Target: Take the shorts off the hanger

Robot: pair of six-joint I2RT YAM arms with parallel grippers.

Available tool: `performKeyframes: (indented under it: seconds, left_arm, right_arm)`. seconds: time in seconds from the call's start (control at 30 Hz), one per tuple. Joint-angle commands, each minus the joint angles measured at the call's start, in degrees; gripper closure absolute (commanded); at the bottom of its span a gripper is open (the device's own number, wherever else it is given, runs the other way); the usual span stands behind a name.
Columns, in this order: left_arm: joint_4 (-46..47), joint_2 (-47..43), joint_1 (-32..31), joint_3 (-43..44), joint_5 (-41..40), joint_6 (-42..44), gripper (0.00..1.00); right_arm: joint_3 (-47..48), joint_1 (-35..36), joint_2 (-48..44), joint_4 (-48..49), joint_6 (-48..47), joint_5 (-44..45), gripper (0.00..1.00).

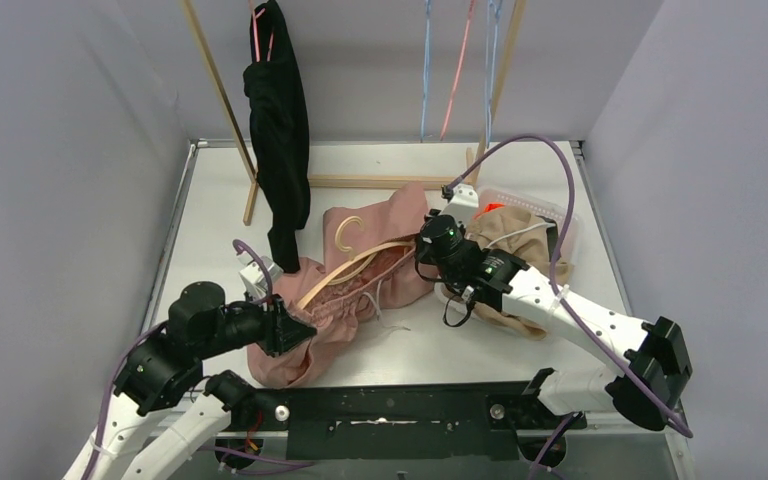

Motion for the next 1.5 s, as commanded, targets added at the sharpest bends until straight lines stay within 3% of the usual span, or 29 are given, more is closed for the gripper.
performKeyframes:
  seconds: [0.0, 0.37, 0.7, 0.97, 1.1, 1.23, 1.47]
  left_arm:
    - [1.30, -2.07, -0.06, 4.35, -0.92, 0.57, 1.00]
    - [-1.16, -7.20, -0.19, 7.15, -6.76, 1.17, 1.00]
    - [1.34, -10.90, -0.10, 7.91, -12.10, 0.00, 1.00]
    - [0.95, -12.52, -0.14, 10.28, -15.18, -0.72, 1.00]
    - [2.37, -12.84, -0.18, 10.37, -15.48, -1.21, 1.00]
    - [3.20, -12.21, -0.16, 8.93, -15.32, -1.44, 1.00]
    - [9.75, -10.52, 0.03, 4.36, -14.57, -5.03, 1.00]
  right_arm:
    - [0.29, -4.00, 0.44, 1.93, 1.94, 5.31, 0.97]
    - [-1.71, -11.47, 4.29, -3.11, 4.00, 1.31, 0.98]
    - [-3.34, -13.21, 3.97, -0.60, 3.11, -4.11, 0.98]
    - [-0.84, -14.07, 7.14, -5.10, 2.48, -0.24, 0.98]
    - [-1.03, -13.79, 6.99, -3.63, 2.28, -3.53, 0.98]
    - [-4.50, -11.94, 3.33, 4.71, 0.77, -9.40, 0.96]
    - [-8.07, -9.37, -0.36, 11.97, -1.30, -19.39, 0.84]
